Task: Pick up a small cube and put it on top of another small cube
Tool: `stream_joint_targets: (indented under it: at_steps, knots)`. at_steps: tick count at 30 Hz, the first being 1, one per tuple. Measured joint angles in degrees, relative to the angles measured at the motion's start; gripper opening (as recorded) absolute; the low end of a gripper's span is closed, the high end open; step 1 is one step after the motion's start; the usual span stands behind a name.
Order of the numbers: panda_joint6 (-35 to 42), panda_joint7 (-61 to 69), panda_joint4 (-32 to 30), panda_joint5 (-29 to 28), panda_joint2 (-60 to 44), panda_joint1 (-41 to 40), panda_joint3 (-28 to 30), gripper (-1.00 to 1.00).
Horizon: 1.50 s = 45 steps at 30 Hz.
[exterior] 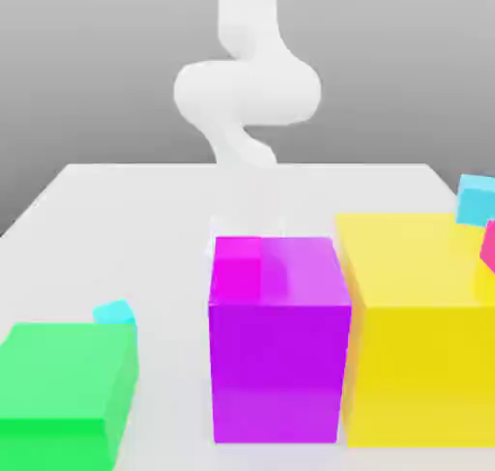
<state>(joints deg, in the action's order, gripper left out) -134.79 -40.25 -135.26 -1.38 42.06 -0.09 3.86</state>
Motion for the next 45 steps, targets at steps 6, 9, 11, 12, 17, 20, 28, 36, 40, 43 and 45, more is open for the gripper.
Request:
stream_joint_targets:
  at_steps: [6,9,11,12,17,20,28,36,40,43,45]
  knots:
    - [-8.2,15.4,-9.2,-3.4,-10.4,-0.6,10.4,0.0]
    - [-12.1,22.7,-13.6,-4.9,-15.2,-0.9,15.3,0.0]
    - [-14.6,27.6,-16.5,-6.0,-18.5,-1.1,18.6,0.0]
    - [-15.9,30.1,-18.0,-6.4,-20.1,-1.3,20.2,0.0]
    - [-22.4,43.0,-25.3,-8.0,-28.5,-2.8,27.3,0.0]
    - [-26.3,50.6,-29.6,-9.1,-33.4,-3.6,31.6,0.0]
    - [-33.7,67.9,-31.4,6.3,-43.7,-2.9,31.4,0.0]
    - [-39.4,85.2,-28.9,30.0,-52.7,-16.3,12.2,0.0]
    - [-42.4,89.6,-28.2,35.9,-56.3,-24.2,2.7,-1.0]
    - [-42.4,89.6,-28.2,35.9,-56.3,-24.2,2.7,-1.0]
    - [-42.2,89.6,-28.2,36.0,-56.3,-24.2,2.7,-1.0]
